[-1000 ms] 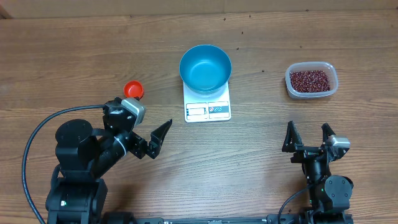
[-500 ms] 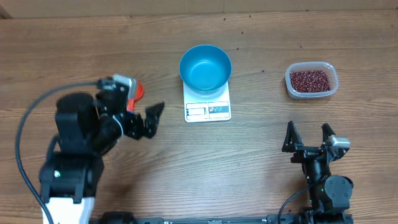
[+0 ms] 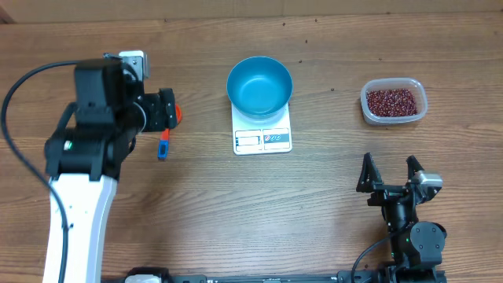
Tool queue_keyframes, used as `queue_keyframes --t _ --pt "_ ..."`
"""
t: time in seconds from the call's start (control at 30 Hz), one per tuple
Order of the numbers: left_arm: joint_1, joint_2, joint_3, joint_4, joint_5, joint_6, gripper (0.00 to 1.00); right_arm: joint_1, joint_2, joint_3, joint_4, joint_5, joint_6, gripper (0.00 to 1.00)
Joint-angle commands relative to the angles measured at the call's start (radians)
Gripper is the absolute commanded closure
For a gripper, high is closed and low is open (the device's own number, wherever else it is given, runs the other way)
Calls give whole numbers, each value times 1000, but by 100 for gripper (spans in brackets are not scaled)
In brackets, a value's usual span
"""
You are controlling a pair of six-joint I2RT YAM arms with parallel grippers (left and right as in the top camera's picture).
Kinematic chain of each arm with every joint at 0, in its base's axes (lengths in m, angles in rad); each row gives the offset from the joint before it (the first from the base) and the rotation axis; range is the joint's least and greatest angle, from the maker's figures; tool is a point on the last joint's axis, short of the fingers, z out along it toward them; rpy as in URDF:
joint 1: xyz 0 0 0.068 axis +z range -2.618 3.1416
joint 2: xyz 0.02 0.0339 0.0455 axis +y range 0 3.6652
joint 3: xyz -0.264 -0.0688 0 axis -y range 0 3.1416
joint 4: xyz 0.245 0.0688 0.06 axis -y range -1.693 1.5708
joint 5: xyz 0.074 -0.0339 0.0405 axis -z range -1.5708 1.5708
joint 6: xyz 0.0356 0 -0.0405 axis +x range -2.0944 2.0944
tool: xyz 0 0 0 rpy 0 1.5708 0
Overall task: Scoop item into bowl and weigh 150g on scale
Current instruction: 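Move the left gripper toward the red scoop's handle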
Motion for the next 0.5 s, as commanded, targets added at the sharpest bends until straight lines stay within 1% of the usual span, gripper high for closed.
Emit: queue_keyframes --t 0.0,0.13,0.37,0.47 --pt "28 56 20 2 -87 -63 20 5 -11 -10 4 14 -2 0" --pt "82 136 20 34 -74 -62 22 5 -11 -10 4 13 -2 0" --pt "170 306 20 121 68 7 28 5 -11 -10 4 14 -2 0" --pt "192 376 20 150 101 28 36 5 -11 -10 4 14 -2 0"
